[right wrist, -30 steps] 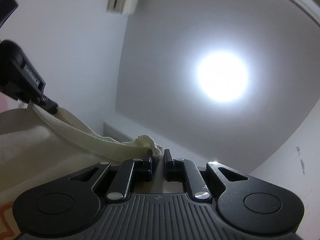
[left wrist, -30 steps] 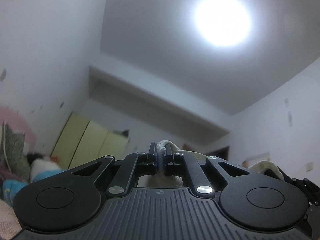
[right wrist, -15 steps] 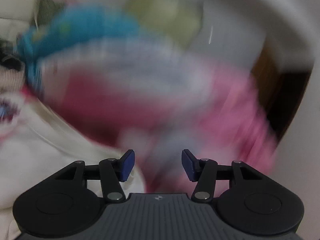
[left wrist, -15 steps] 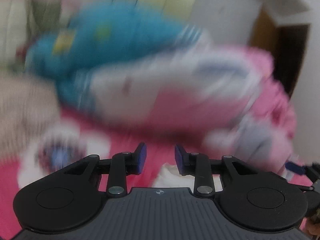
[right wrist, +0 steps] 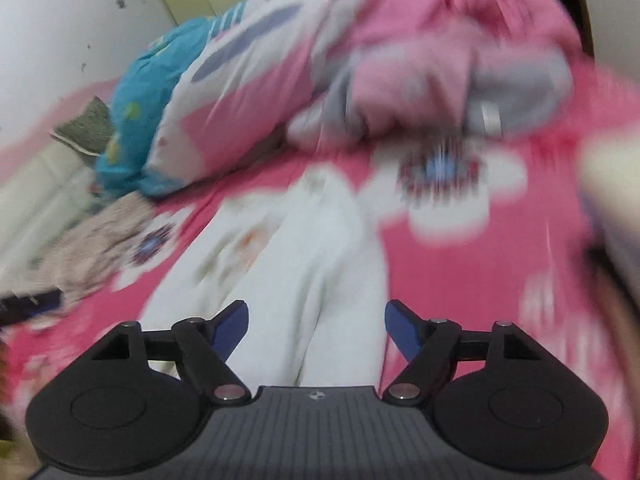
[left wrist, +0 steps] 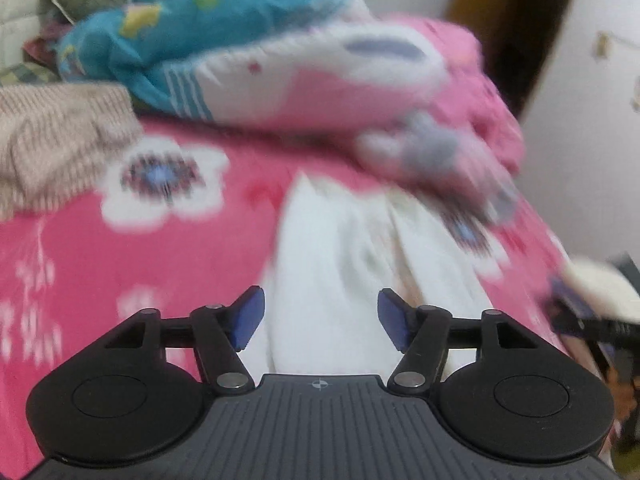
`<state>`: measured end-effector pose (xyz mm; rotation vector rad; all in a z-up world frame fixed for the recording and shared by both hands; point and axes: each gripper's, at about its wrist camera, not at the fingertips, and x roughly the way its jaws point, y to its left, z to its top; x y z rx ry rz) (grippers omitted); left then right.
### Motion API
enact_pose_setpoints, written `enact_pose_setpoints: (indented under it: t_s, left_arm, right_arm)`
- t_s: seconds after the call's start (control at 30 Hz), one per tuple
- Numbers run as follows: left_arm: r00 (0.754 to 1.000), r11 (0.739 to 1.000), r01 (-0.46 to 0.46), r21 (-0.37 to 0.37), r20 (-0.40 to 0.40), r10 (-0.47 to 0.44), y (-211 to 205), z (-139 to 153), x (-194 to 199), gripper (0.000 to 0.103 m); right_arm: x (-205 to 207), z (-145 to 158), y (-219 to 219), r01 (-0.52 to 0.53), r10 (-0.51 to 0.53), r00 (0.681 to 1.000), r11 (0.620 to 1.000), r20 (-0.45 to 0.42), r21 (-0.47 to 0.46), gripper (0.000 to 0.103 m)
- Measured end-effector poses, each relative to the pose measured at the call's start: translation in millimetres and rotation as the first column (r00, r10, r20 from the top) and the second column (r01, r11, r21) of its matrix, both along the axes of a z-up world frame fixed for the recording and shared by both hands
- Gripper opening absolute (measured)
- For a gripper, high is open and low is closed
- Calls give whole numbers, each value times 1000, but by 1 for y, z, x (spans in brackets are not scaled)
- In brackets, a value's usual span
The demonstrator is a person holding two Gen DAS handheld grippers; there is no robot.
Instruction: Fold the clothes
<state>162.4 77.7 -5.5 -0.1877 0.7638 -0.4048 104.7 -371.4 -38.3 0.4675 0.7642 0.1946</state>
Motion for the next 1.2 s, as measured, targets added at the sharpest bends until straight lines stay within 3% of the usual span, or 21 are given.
enact_pose_setpoints:
  t_s: [0.1, 0.23, 0.5, 0.6, 0.67, 0.73, 0.8, 0.9, 0.97, 1.07, 1.2]
  left_arm:
    - [997, 999, 46, 20, -68, -44, -6, -21, -49, 64]
    - [993, 995, 72, 71, -94, -66, -18, -47, -105, 63]
    - [983, 988, 107, 111, -164, -88, -33, -89, -168, 62]
    - [984, 984, 72, 163, -172, -43, -37, -104, -169, 49]
    - [985, 983, 40, 182, -173, -8, -37, -110, -169, 29]
    - [985, 988, 22, 154, -171, 5, -31, -108, -168, 12]
    - [984, 995, 15, 98, -176, 3, -22, -100, -166, 6]
    - [982, 994, 17, -106, -185, -36, 2, -78, -161, 5]
    - [981, 965, 17, -263, -180, -67, 21, -60, -154, 5]
    - [991, 912, 3, -411, -119, -57, 47, -32, -130, 5]
    - [998, 870, -31, -492, -58, 3, 75, 0, -72, 5]
  right_arm:
    - [-51, -23, 1, -25, 35, 994, 995, -107, 92, 81]
    - [-100, -45, 15, -33, 50, 986, 994, -157, 107, 81]
    - [-148, -58, 30, -29, 58, 988, 980, -142, 199, 75]
    - [-154, -61, 36, -30, 62, 989, 975, -136, 222, 75]
    - [-157, -64, 38, -25, 57, 989, 973, -134, 230, 75]
    - [-162, -64, 40, -19, 50, 991, 972, -127, 234, 74]
    - [-168, -61, 39, -13, 39, 993, 973, -111, 229, 74]
    - [-174, -56, 36, -1, 22, 995, 975, -93, 221, 74]
    - [-175, -54, 34, 6, 15, 996, 972, -89, 233, 75]
    - [-174, -53, 32, 18, 4, 996, 968, -88, 249, 74]
    - [-166, -54, 32, 40, -16, 995, 967, -96, 253, 74]
